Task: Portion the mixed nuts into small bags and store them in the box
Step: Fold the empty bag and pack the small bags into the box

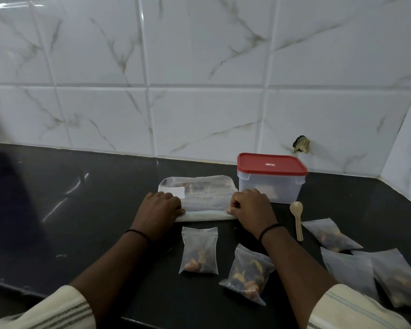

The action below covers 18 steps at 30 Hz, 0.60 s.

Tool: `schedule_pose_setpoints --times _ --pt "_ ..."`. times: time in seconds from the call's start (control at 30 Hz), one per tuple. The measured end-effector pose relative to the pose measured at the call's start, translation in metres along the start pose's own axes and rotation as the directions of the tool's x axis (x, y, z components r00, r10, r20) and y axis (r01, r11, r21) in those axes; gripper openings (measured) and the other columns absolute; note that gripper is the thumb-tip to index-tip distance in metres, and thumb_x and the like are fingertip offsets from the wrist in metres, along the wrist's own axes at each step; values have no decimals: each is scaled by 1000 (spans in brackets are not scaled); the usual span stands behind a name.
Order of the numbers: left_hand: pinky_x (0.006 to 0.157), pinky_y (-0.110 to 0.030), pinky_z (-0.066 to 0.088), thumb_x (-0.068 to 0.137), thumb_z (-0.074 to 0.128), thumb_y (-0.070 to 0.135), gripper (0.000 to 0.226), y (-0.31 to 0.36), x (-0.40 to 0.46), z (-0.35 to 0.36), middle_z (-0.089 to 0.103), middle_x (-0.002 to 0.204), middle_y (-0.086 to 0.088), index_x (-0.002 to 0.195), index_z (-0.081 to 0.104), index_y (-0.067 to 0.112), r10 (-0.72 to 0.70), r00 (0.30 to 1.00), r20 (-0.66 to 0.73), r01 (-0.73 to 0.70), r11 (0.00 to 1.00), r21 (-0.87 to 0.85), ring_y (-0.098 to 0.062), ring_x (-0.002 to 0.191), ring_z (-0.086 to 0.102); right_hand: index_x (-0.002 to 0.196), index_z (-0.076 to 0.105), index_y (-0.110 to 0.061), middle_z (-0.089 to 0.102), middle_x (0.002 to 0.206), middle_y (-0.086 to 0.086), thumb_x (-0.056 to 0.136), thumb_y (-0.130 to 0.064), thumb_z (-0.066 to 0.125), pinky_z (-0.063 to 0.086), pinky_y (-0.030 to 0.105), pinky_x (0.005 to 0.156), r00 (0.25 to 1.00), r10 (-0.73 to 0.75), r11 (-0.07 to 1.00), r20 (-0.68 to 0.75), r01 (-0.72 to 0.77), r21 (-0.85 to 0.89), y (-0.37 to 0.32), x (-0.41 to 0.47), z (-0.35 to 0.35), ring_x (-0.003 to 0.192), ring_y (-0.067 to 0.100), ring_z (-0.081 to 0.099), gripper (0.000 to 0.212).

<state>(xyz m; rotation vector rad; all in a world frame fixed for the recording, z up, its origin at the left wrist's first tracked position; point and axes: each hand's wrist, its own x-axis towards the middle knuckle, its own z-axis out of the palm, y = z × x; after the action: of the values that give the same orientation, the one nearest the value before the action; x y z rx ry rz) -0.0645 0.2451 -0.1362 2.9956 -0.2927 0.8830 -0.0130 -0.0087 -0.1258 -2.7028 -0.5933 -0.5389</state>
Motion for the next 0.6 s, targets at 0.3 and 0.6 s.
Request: schedule_pose_setpoints --times 0.3,0.6 --pt "73 -32 35 69 26 78 71 -4 -4 -5 63 86 7 84 74 27 50 991 128 -36 993 -109 -14 84 56 92 78 -25 73 87 -7 88 -53 65 47 29 81 988 -121 987 100 109 116 -4 -1 -6 82 9 61 31" --pt "78 -32 34 96 52 41 24 5 -2 -7 69 105 1 112 62 26 15 996 91 -11 999 -44 -23 100 62 100 70 -27 69 99 -3 97 -36 55 47 41 92 986 -102 990 135 88 106 -10 -5 -8 96 17 57 18"
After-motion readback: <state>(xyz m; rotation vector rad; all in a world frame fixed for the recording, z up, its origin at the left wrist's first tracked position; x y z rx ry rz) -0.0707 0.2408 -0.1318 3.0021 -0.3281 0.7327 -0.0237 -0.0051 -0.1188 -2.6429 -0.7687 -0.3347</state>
